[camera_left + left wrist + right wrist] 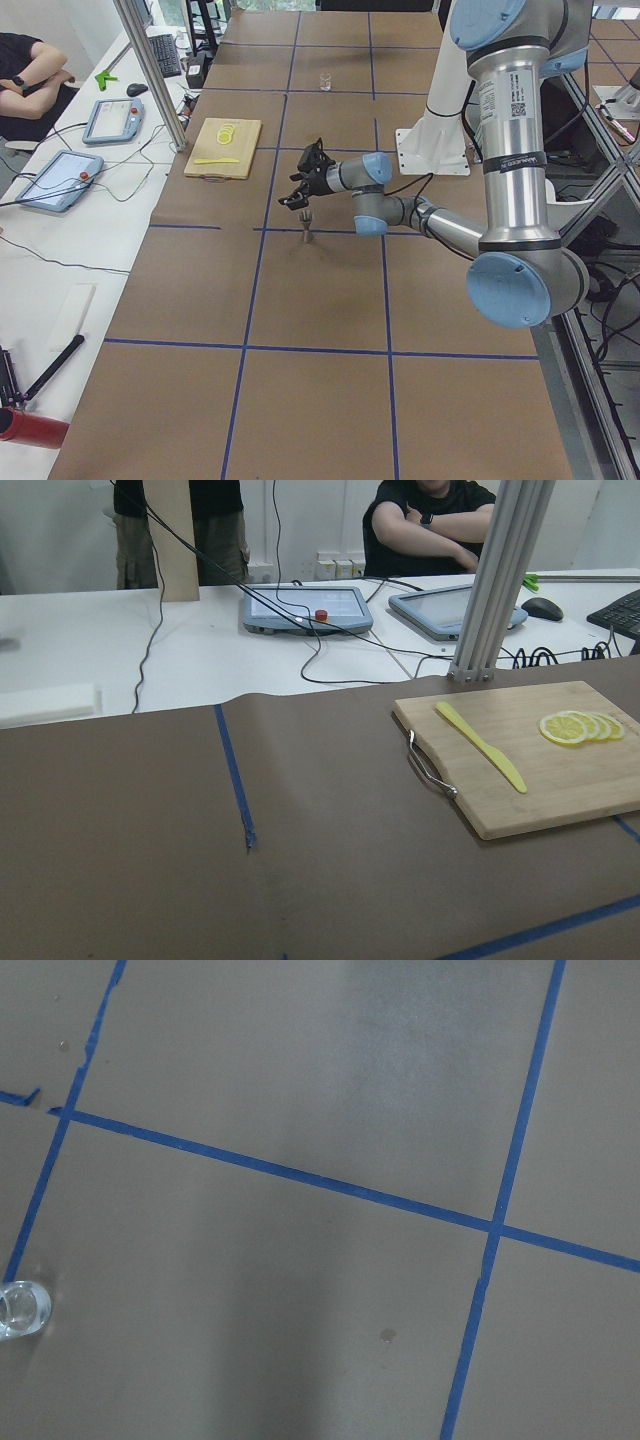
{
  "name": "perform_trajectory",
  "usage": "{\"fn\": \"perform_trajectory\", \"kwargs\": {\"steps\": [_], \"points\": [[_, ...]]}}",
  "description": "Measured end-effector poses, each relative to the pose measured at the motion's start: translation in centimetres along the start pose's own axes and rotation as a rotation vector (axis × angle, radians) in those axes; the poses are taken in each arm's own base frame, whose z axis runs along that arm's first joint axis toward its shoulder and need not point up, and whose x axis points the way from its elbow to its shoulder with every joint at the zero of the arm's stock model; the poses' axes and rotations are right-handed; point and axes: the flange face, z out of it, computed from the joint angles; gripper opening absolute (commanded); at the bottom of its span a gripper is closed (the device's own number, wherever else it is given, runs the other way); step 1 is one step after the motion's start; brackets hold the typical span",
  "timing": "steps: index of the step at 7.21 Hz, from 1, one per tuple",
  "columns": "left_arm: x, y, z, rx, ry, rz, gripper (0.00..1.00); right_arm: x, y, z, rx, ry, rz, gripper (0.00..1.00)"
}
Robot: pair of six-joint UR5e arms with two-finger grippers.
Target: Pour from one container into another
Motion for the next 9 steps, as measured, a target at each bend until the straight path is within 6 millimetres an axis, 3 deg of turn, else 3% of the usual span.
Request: {"fn": "perform_trajectory", "kwargs": {"steps": [2,6,9], "points": [[1.7,2.7,-0.8,0.109,-0.076,-0.052,1.00,0.2,0.1,-0.2,0.004,0.002,0.005,1.00],[0.1,7.5,-0.1,0.244,-0.151,-0.093,1.00,0.6,0.1,-0.6,0.012,0.005,0.013,1.00],[1.4,9.7,0.4,0.272,-0.154,-0.090,1.00,0.7,0.2,-0.7,0.015,0.007,0.016,1.00]]}}
